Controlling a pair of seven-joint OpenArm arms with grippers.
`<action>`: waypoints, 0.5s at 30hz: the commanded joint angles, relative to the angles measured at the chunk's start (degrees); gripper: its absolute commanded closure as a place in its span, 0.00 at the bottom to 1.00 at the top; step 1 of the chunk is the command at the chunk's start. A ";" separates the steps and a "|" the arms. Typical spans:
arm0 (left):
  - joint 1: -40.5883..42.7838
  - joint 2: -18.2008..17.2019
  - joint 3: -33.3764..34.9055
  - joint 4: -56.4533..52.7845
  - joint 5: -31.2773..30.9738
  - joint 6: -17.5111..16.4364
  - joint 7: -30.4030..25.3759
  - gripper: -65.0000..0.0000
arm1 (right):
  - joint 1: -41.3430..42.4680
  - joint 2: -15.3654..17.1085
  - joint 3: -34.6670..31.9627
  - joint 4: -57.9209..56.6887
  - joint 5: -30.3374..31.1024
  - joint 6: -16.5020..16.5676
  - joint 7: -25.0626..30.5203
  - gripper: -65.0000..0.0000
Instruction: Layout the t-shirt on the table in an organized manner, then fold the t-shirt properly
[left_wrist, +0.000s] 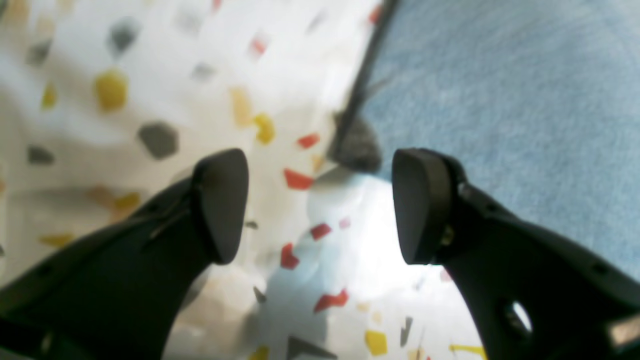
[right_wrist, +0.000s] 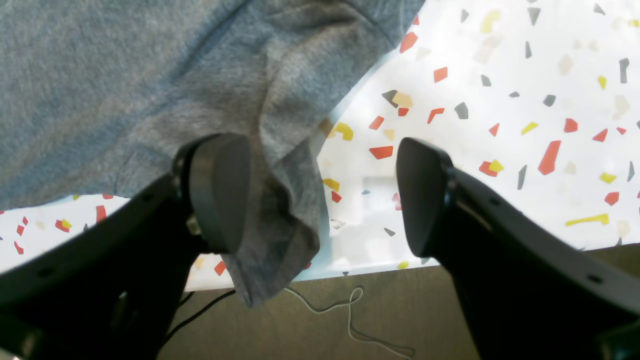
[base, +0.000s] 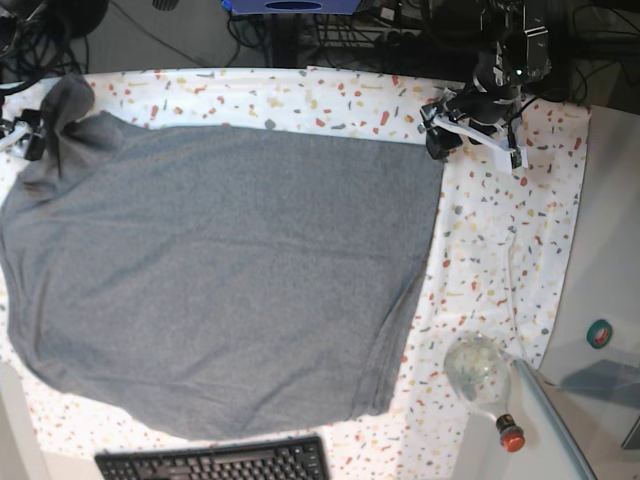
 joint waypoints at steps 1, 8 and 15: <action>-1.35 -0.35 0.05 -0.05 -0.13 -0.03 0.00 0.33 | -0.54 1.00 0.32 1.60 0.76 0.31 0.64 0.34; -3.37 -0.09 4.18 -2.16 -0.13 -0.03 0.08 0.34 | -2.21 -4.98 5.85 7.22 0.84 1.85 3.54 0.34; -5.04 0.00 4.62 -5.77 -0.22 -0.03 0.08 0.55 | 2.10 -2.78 6.56 -0.07 0.76 1.85 3.36 0.34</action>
